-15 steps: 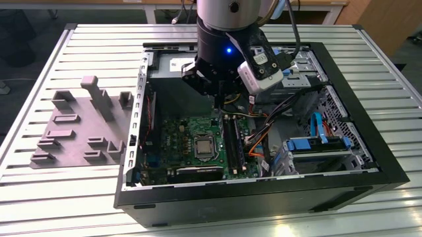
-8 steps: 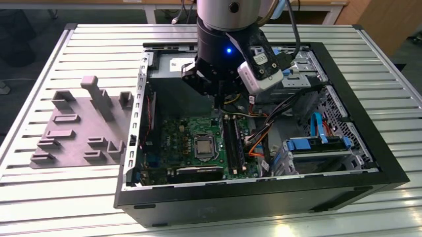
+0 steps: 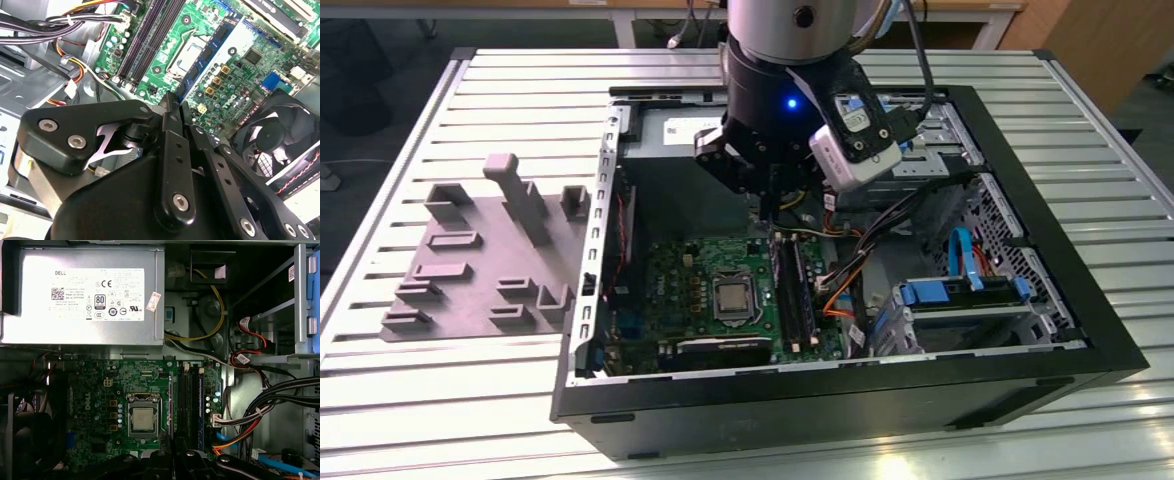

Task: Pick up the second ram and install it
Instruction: 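Insert the second ram into the second slot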

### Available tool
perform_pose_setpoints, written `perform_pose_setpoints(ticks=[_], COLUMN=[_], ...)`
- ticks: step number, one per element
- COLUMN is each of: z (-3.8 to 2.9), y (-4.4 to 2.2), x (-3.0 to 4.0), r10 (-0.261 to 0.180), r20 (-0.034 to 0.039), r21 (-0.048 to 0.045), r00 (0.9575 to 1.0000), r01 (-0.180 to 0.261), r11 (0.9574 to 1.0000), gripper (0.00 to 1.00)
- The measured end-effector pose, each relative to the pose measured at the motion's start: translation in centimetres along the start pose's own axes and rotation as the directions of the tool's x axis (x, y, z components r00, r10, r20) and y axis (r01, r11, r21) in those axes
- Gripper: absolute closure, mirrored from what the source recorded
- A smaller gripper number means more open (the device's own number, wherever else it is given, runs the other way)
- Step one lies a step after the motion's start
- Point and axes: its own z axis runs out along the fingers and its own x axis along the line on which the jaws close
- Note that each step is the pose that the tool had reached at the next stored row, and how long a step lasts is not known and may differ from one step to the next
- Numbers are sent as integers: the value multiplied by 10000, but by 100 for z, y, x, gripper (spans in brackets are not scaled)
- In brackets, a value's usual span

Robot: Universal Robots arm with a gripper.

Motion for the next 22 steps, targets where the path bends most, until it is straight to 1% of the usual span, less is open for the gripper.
perform_pose_setpoints(ticks=[3, 8, 10, 12, 14, 22], z=[10, 76, 98, 121, 141, 283], y=[0, -3, -8, -8, -9, -12], x=[-1, 0, -11, -36, -41, -45], r10=[-1, 24, 42, 45, 47, 45], r20=[2, 2, 1, 1, 1, 1], r21=[-4, -1, -1, -1, -1, 0], r00=[10000, 10000, 10000, 10000, 10000, 10000], r01=[1, -24, -42, -45, -47, -45], r11=[10000, 10000, 10000, 10000, 10000, 10000], gripper=[86, 86, 86, 86, 86, 86])
